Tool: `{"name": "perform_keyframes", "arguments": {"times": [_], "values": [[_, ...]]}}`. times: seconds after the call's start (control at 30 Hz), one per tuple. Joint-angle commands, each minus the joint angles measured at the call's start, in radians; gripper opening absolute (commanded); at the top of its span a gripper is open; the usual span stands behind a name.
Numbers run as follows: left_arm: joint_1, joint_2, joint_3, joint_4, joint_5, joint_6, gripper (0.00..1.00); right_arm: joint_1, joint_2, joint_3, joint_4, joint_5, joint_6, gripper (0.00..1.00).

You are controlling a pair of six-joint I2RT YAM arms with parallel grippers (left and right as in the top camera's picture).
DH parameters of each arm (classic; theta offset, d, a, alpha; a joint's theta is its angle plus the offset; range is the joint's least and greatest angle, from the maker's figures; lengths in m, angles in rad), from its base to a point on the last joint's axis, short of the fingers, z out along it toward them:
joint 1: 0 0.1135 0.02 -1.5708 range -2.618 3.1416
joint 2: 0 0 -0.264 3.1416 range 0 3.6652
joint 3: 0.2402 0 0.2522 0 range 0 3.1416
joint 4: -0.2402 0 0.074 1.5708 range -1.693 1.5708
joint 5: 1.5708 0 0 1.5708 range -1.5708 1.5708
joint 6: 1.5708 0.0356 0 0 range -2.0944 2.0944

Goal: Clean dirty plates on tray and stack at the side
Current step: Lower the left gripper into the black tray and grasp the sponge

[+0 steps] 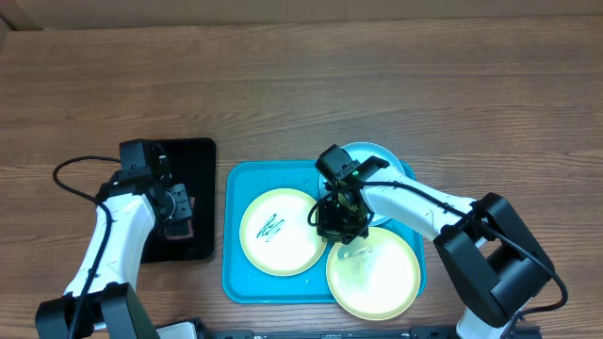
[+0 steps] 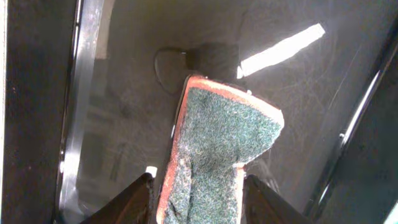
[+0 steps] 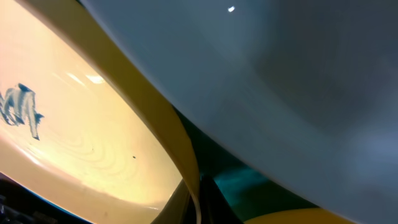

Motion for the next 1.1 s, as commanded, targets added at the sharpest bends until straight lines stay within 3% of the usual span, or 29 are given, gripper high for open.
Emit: {"name": "perform_keyframes", "arguments": {"times": [0.0, 0.23, 0.4, 0.47, 0.6, 0.73, 0.97, 1.0, 1.03, 1.07], "values": [[0.006, -0.006, -0.009, 0.010, 0.003, -0.013, 0.49, 0.005, 0.004, -0.004, -0.001, 0.005, -0.006, 0.06], [0.006, 0.062, -0.009, 0.018, 0.018, -0.014, 0.48, 0.005, 0.004, -0.004, -0.001, 0.005, -0.006, 0.06], [0.006, 0.118, -0.009, 0.024, 0.020, -0.014, 0.39, 0.005, 0.004, -0.004, 0.000, 0.005, -0.006, 0.06], [0.006, 0.122, -0.009, 0.031, 0.020, -0.014, 0.31, 0.005, 0.004, -0.004, 0.000, 0.005, -0.006, 0.06], [0.006, 0.121, -0.008, 0.052, 0.040, -0.014, 0.04, 0.005, 0.004, -0.004, 0.000, 0.005, -0.006, 0.06], [0.006, 0.121, -0.003, 0.060, 0.079, -0.014, 0.04, 0.005, 0.004, -0.004, -0.001, 0.005, -0.006, 0.06], [0.004, 0.121, 0.008, 0.084, 0.429, 0.079, 0.04, 0.005, 0.004, -0.004, 0.000, 0.005, -0.006, 0.05], [0.004, 0.121, 0.008, 0.091, 0.435, 0.080, 0.09, 0.005, 0.004, -0.004, 0.000, 0.005, -0.006, 0.05], [0.005, 0.121, 0.008, 0.094, 0.429, 0.074, 0.22, 0.005, 0.004, -0.004, 0.000, 0.005, -0.006, 0.05], [0.005, 0.121, 0.008, 0.095, 0.414, 0.063, 0.19, 0.005, 0.004, -0.004, 0.000, 0.005, -0.006, 0.05]]}}
